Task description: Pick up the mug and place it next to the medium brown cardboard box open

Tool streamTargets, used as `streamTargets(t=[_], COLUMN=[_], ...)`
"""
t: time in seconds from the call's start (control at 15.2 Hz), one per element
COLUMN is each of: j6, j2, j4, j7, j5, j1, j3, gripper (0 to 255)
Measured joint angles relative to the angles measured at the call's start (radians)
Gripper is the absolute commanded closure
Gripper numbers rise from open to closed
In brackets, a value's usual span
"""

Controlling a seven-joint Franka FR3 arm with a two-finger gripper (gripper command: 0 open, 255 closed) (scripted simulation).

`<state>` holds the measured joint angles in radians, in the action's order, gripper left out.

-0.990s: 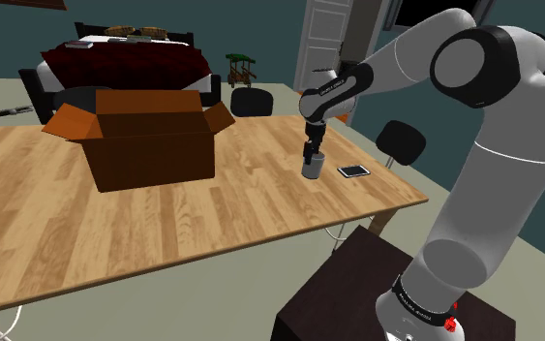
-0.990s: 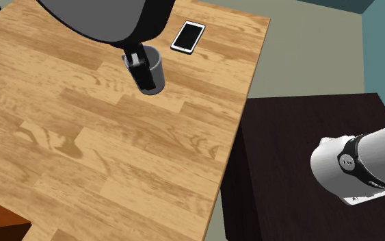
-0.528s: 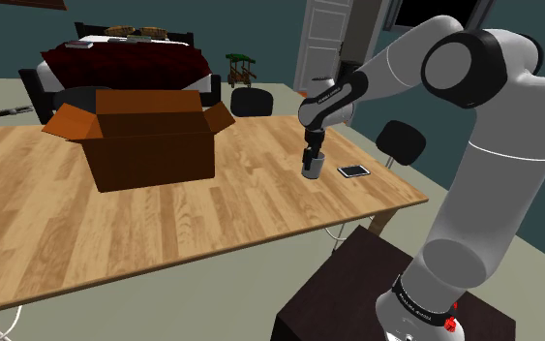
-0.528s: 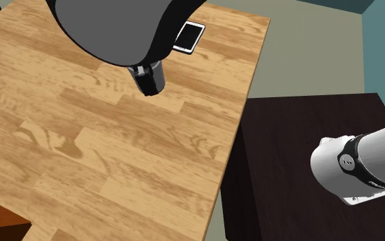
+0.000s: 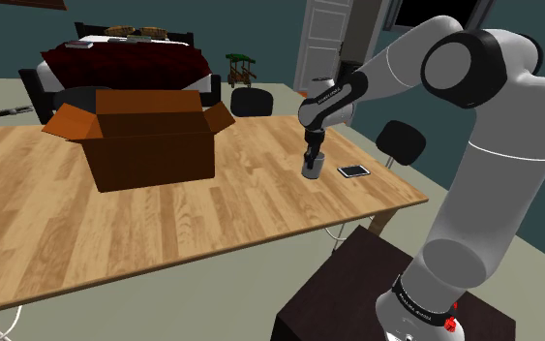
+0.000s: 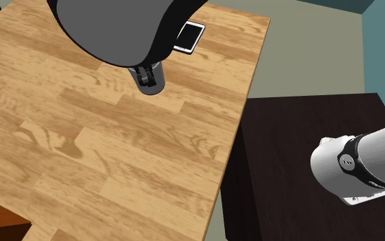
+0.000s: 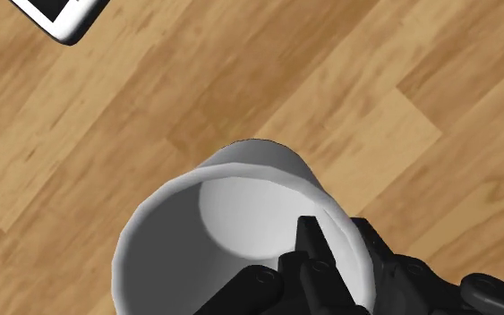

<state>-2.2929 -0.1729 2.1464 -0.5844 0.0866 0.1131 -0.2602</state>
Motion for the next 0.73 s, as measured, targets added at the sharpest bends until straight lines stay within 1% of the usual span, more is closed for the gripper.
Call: streamTargets(t=[0.46,0.73], j6=[0.000,0.036], j2=[0.000,0.027], j4=[0.000,-0.010], j7=[0.000,0.000], j5=[0.000,0.006], j1=[0.000,-0.001], j3=[0.000,-0.002], gripper=[255,255])
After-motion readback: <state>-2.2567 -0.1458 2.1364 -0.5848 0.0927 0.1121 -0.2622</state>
